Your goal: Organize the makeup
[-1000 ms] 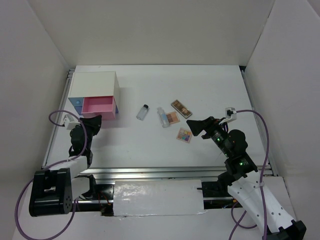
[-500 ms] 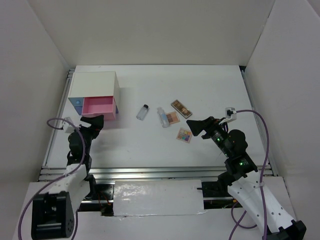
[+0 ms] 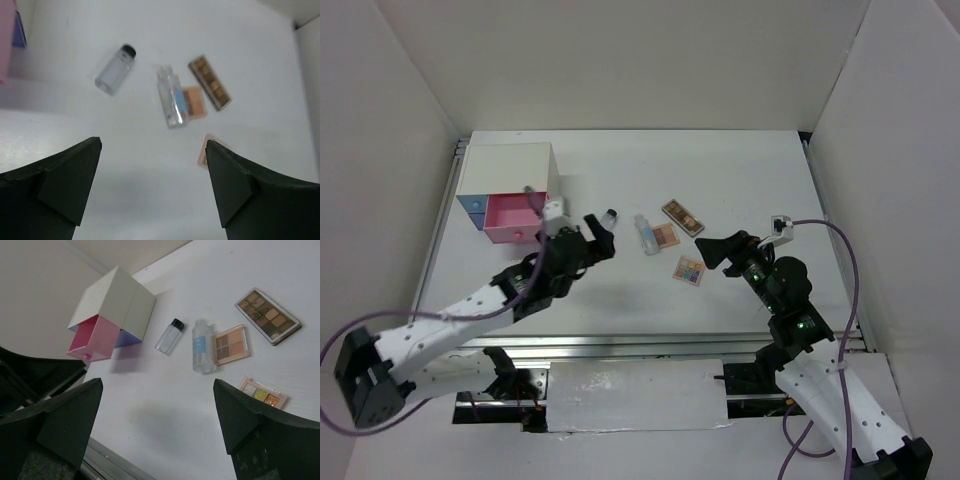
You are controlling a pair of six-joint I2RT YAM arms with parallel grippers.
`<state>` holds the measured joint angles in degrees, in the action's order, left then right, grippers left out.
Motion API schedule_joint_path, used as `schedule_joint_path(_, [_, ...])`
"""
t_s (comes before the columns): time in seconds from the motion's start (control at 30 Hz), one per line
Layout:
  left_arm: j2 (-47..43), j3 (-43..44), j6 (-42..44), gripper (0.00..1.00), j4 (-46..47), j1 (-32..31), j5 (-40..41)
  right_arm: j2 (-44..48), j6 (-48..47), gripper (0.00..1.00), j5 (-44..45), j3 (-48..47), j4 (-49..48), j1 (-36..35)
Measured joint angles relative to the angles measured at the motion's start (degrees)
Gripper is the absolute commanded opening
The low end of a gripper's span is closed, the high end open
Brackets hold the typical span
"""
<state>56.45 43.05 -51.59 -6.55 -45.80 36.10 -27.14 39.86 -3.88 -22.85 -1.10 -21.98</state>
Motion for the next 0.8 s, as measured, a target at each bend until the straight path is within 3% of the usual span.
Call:
schedule_joint_path(0.1, [12.9,7.8,-1.2,0.99,-5.4,-6.7,5.1,1.7,0.7,1.00,2.1,0.0,1.0,0.0])
schedule_joint_path(0.3, [27.8,16.4,-1.3,0.99,-10.7,-9.2,6.6,7.9,2.8,1.00,8.3,0.0,1.9,0.0])
schedule_joint_path(0.47, [41.7,31.5,-2.8,1.00,-14.8,-7.9,6.9,9.6,3.8,1.00,11.5,0.1,2.4,0.0])
schedule_joint_path(0.8, [60.2,46.9,-2.9,0.99,-17.8,-1.5,2.1,7.6,4.0,1.00,12.0,0.4,3.0,0.0])
